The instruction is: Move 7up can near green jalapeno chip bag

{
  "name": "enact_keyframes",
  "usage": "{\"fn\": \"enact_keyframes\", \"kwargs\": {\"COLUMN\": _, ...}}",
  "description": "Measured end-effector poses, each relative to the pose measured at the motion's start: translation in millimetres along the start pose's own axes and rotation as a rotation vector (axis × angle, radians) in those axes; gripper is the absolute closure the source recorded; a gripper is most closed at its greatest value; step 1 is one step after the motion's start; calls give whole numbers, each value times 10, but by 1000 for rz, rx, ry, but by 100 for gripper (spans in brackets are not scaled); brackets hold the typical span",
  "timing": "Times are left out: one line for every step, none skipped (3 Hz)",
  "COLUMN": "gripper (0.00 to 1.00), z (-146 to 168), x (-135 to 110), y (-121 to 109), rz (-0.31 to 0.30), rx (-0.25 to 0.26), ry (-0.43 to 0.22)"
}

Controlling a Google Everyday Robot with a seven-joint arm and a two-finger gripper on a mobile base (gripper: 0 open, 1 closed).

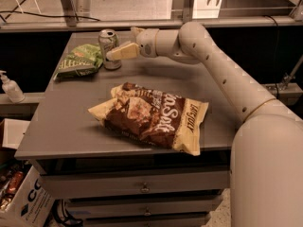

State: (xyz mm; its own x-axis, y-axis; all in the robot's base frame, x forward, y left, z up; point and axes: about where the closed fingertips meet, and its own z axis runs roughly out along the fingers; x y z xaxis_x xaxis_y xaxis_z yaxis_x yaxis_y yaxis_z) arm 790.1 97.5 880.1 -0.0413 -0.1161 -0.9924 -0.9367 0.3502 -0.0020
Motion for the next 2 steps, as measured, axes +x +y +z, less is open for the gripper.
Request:
{"fn": "enact_keyframes", "kwargs": {"gripper": 0, "z": -312, "x": -81, "y": -66, "rz": -28, "rx": 19, "ry": 39}}
{"fn": "enact_keyframes", "kwargs": {"gripper": 0, "z": -771, "x": -155, "y": -99, "rz": -57, "rx": 62, "ry": 82}}
